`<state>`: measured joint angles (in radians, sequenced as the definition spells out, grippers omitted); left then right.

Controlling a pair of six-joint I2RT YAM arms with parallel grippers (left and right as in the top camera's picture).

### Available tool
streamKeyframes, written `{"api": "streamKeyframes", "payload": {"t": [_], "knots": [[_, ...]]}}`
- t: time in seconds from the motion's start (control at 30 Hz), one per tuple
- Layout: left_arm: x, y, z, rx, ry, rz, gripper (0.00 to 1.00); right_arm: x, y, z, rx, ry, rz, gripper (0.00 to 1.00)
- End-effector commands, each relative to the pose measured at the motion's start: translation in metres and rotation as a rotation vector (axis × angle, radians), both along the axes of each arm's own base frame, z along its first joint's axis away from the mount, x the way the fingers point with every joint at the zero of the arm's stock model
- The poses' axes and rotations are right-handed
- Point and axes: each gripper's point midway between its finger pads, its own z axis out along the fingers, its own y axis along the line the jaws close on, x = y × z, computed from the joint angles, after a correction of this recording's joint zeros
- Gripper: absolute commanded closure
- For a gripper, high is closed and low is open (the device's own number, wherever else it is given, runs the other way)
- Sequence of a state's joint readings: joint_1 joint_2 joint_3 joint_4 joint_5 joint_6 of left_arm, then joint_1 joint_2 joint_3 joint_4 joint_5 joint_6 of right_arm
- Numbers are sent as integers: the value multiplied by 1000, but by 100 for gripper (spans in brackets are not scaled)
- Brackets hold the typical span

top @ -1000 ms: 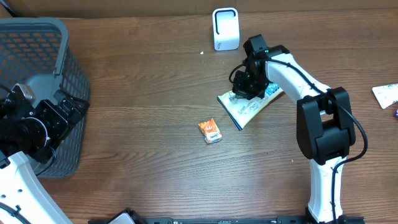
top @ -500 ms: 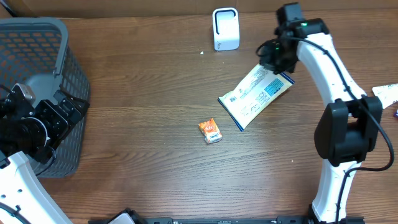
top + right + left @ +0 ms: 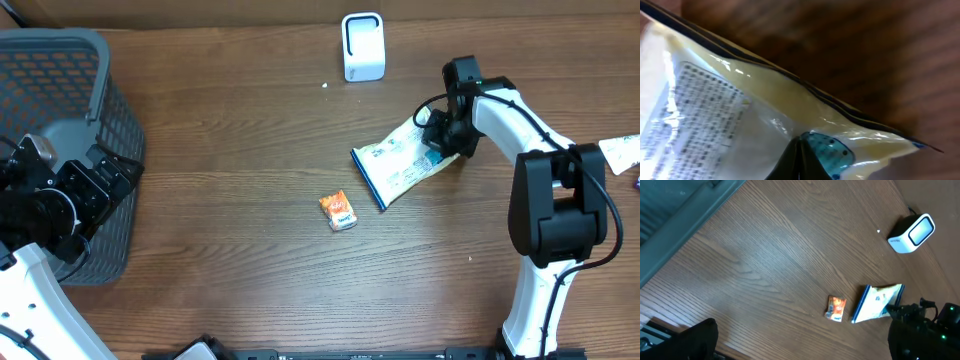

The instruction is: Scan the item barcode

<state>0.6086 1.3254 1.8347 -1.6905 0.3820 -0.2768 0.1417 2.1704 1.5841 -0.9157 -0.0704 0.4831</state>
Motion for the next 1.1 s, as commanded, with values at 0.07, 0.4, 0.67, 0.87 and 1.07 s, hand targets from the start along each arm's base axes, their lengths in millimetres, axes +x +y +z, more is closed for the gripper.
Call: {"api": "streamKeyframes", "payload": {"t": [0.07, 0.4, 0.67, 0.87, 1.07], "knots": [[1, -2, 0, 9, -3, -27, 0, -21, -7, 12, -30, 62, -29, 96], [1, -2, 0, 9, -3, -27, 0, -11, 40, 99, 235, -69, 90, 96], [1, -2, 0, 9, -3, -27, 0, 1, 73, 82, 281, -140, 150, 96], [1, -2, 0, 9, -3, -27, 0, -10, 99, 43, 294, -108, 141, 96], [1, -2, 0, 9, -3, -27, 0, -25, 107, -6, 273, -31, 102, 96]]}}
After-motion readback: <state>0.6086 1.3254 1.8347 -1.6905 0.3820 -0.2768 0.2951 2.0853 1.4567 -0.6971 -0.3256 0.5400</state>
